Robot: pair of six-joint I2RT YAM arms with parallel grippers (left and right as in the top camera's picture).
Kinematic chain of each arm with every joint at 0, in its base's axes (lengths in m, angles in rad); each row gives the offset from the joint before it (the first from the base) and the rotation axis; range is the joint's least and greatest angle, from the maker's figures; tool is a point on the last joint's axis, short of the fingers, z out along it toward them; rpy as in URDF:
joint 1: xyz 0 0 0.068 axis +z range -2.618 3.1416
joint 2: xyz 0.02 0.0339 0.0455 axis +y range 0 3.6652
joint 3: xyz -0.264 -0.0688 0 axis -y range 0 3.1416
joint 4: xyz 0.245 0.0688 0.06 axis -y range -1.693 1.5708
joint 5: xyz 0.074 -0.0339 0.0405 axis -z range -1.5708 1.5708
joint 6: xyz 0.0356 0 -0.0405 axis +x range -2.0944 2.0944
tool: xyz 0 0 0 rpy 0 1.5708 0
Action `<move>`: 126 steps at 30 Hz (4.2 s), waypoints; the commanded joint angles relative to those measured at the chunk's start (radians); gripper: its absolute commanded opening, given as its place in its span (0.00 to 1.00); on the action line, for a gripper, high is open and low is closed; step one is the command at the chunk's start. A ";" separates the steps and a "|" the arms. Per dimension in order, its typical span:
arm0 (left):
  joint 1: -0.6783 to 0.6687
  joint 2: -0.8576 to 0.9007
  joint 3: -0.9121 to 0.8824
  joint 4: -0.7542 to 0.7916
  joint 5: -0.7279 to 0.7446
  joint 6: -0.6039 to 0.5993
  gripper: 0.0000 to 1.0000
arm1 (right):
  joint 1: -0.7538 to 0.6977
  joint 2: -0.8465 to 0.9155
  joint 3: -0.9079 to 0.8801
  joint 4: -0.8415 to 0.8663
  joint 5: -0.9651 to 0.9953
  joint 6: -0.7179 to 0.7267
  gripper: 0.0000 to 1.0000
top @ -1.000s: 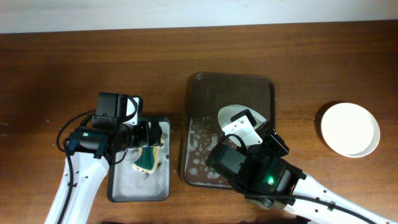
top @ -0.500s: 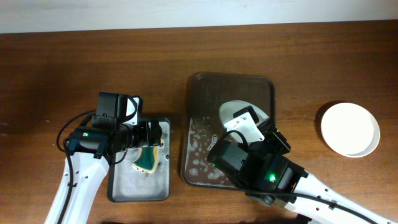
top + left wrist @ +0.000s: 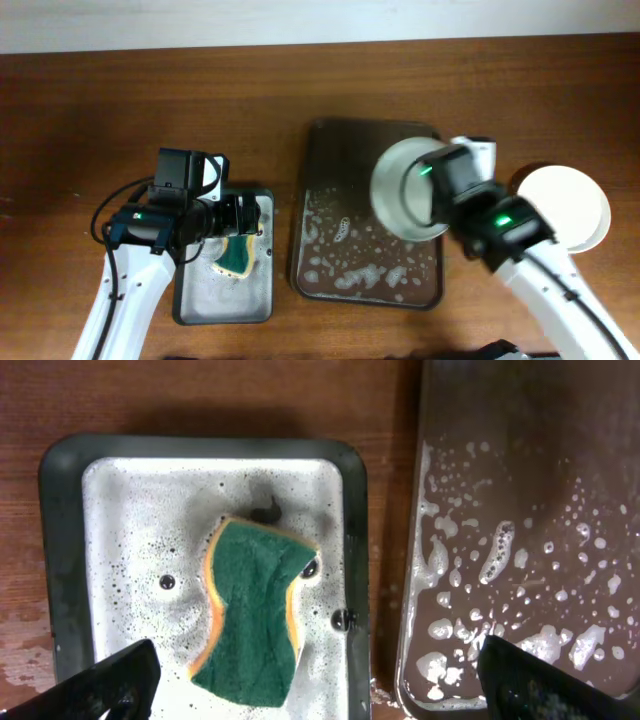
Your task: Clean dirty plates on tray and stack at the side
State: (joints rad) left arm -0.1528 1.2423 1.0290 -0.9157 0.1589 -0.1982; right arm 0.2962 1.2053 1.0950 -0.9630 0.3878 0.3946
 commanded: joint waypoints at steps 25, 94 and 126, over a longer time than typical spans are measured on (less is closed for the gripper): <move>0.005 -0.008 0.021 0.003 0.013 0.006 1.00 | -0.552 0.185 0.170 -0.248 -0.640 -0.286 0.61; 0.005 -0.008 0.021 0.003 0.013 0.006 1.00 | -0.237 0.344 -0.364 0.274 -0.359 -0.449 0.04; 0.005 -0.008 0.021 0.003 0.013 0.006 1.00 | -0.238 -0.649 0.082 -0.116 -0.815 -0.417 0.99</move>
State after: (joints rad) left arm -0.1528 1.2415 1.0298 -0.9154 0.1616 -0.1982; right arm 0.0544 0.6174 1.1667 -1.0752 -0.4973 -0.0193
